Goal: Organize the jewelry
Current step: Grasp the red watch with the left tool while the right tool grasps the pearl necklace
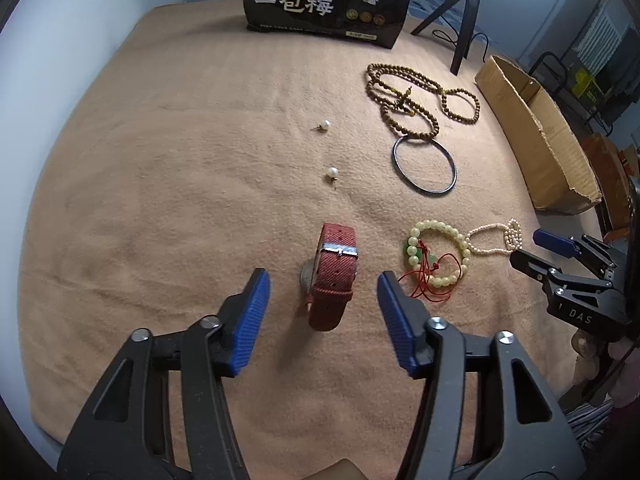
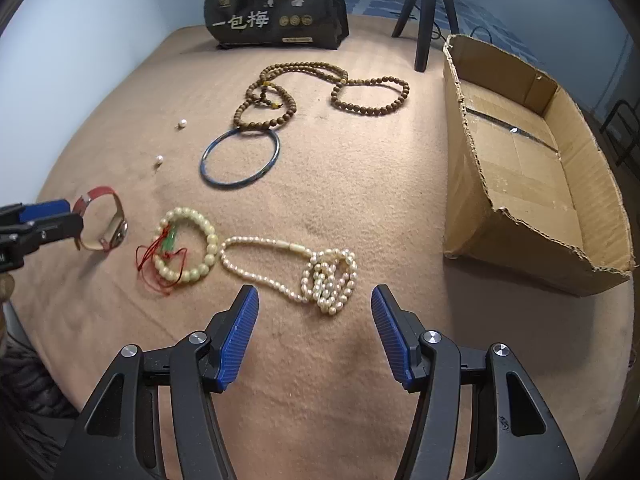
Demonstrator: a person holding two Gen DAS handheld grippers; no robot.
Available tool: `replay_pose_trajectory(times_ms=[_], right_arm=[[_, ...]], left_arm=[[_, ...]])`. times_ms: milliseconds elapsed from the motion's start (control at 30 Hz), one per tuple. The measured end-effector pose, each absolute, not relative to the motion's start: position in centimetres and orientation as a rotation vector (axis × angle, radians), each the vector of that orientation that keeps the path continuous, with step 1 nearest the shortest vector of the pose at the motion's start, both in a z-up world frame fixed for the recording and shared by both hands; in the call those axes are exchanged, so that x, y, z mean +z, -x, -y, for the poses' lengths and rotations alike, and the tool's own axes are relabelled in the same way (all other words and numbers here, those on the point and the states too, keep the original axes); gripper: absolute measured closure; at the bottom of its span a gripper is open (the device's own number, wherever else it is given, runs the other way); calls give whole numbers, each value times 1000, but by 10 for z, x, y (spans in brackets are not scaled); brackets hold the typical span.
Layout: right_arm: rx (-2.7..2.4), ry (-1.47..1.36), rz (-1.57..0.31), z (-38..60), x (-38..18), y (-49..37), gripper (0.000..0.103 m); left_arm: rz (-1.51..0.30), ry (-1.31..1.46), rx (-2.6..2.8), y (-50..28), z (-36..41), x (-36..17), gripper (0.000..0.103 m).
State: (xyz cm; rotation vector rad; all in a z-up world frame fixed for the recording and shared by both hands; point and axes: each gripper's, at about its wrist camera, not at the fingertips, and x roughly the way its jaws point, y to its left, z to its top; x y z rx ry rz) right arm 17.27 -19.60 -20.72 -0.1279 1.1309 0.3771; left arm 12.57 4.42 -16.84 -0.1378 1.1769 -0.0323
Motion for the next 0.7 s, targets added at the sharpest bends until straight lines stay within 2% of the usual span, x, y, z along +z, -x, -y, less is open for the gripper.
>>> replay_pose_trajectory(times_ms=[133,367,400,433,467,567,700], right_arm=[[380,138,-1138,192,-212,-179,45],[360,175,-1167,186,-227,-185,47],[359,175,-1165,186,-228,-185,49],[359,173,-1164,186,-228,-185,57],[362,164,-1165,187,-228,-186,68],[376,142,-1170,188,-228,-187,84],[394,155,-1166,186,-228,-188,90]], left_arm=[[-1191,125,-36,-132,-40,-174,54],[-1226,155,-27,-139,-46,-186,74],[-1231,160,-28,-140,-46,-187,80],[-1233,162,-30,-141,-46,-188,82],[-1231,159,-31,-141,-46,-188,82],[-1227,148,-32,-141,-44,-188,83],[-1223,160,-29,-142,-45,-188,83]])
